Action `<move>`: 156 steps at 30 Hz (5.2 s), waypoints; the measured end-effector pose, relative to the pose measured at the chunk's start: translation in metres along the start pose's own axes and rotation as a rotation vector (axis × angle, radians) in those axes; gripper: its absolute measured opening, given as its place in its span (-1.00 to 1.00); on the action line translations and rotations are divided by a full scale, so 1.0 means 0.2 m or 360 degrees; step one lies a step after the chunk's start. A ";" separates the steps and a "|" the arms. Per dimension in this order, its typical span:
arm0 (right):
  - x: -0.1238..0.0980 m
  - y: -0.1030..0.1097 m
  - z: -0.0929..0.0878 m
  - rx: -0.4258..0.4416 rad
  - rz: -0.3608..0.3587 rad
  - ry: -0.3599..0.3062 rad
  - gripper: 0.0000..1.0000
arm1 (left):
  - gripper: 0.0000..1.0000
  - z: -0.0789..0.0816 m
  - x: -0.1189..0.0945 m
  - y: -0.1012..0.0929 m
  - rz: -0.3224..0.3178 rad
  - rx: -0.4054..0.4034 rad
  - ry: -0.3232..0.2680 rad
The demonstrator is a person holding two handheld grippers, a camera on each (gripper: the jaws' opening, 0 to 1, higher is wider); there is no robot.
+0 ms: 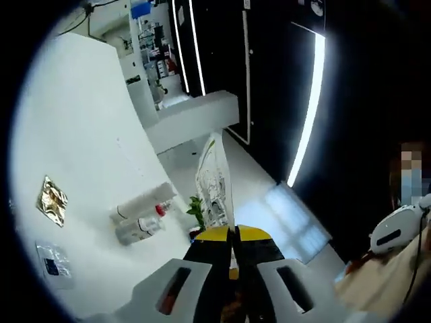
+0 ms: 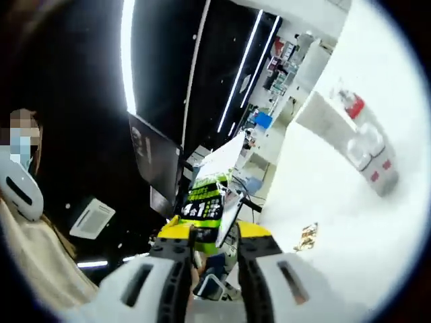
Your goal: Arrange the skincare products in the storage area until every visible bottle or jar stands upright without overlapping.
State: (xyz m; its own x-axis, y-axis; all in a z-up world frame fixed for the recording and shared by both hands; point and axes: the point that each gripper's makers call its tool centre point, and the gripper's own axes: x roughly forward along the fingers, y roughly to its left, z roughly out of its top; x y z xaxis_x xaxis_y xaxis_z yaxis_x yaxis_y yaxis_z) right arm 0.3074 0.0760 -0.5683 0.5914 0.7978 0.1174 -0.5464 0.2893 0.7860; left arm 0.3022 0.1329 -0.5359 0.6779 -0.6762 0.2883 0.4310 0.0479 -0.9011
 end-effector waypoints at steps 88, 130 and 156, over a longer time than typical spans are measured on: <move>-0.49 -0.45 0.07 -0.0643 -0.0704 0.0226 0.60 | -0.15 -0.27 0.05 1.26 0.1288 0.1618 0.1309; -0.54 -0.41 0.10 -0.0734 -0.0722 0.0217 0.63 | 0.10 -0.19 -0.02 1.07 0.1183 0.1582 0.1131; -0.53 -0.34 0.11 -0.0872 -0.0637 0.0148 0.85 | 0.78 -0.07 -0.35 0.69 0.1125 0.1487 0.0951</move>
State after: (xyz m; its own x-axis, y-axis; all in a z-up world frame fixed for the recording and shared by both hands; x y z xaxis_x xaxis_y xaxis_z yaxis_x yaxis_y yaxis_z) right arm 0.2948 -0.0399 -0.6205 0.7703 0.6088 -0.1898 -0.5322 0.7777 0.3346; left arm 0.3063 0.1767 -0.6846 0.6633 -0.5031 -0.5540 0.5044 0.8474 -0.1655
